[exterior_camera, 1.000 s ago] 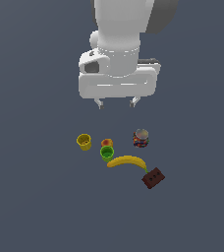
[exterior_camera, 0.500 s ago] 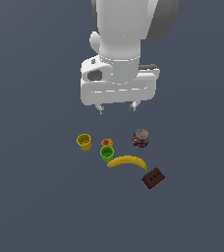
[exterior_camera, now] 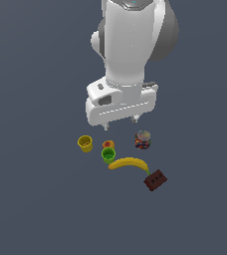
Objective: Pick up a designated object from a clutter of objects.
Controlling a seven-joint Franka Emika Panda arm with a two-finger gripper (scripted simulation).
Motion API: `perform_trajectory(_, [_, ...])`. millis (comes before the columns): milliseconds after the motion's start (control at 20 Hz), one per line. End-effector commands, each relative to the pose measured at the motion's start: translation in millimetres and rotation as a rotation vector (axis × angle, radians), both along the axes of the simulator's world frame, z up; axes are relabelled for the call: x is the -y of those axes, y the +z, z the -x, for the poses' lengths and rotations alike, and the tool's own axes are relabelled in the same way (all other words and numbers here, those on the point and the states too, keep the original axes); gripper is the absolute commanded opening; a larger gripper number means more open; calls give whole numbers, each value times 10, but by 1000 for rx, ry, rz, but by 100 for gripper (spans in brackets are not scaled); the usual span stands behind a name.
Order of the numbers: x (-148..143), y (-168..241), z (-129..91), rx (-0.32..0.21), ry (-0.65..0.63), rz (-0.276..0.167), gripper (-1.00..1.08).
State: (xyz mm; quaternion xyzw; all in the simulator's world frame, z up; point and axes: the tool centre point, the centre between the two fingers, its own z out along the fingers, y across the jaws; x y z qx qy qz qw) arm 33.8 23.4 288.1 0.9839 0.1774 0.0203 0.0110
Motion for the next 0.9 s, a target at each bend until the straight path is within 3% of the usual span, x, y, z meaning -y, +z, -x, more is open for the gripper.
perform_trajectory(0, [-26, -145, -48, -5, 74, 6, 100])
perform_trajectory(850, [-247, -1177, -260, -34, 588, 27, 100])
